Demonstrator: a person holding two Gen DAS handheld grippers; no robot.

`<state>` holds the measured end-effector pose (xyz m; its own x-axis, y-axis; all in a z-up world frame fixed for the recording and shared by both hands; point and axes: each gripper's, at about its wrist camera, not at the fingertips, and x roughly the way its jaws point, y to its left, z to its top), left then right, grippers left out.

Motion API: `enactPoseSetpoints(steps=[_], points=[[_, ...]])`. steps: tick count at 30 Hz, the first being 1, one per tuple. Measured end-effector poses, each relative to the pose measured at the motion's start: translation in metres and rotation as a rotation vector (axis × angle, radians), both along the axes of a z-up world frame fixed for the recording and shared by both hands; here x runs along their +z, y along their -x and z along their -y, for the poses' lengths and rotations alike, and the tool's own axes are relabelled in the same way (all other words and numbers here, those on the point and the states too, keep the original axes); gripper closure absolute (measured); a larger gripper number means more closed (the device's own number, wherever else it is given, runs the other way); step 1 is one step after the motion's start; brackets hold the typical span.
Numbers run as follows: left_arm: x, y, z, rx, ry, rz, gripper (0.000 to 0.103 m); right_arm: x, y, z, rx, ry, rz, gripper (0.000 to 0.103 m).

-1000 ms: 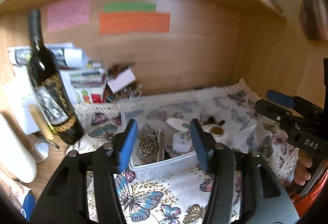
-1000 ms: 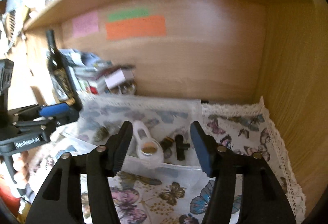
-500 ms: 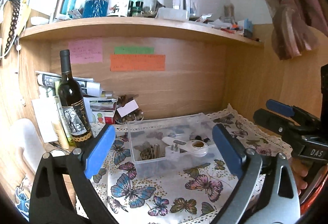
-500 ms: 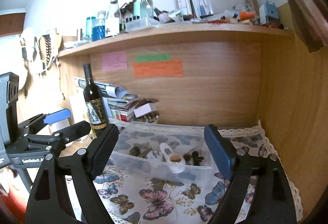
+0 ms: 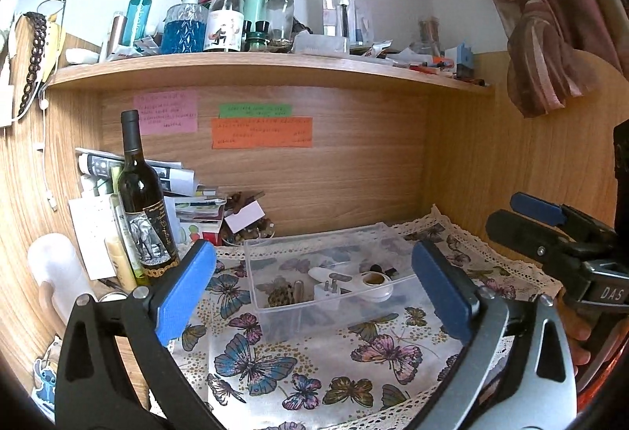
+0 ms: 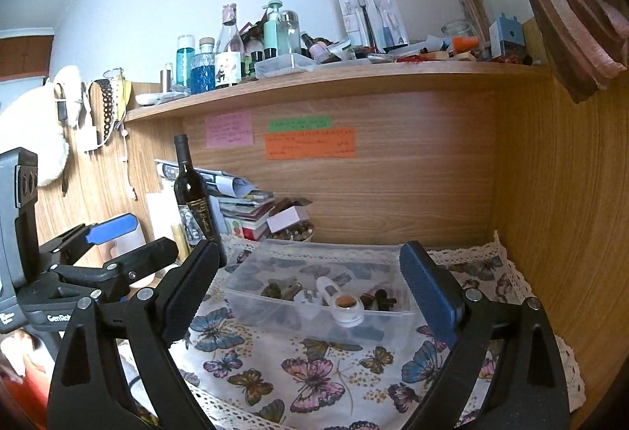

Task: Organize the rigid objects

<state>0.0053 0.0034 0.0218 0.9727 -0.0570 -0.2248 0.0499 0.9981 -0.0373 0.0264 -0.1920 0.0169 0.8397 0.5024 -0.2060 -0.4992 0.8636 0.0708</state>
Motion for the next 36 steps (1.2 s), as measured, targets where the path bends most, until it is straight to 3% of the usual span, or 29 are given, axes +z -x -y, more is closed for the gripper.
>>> enactPoseSetpoints(steps=[36], points=[[-0.0011, 0.0001, 0.0042, 0.001, 0.018, -0.008, 0.000, -0.0034, 0.0017, -0.0025, 0.003, -0.003, -0.007, 0.006]])
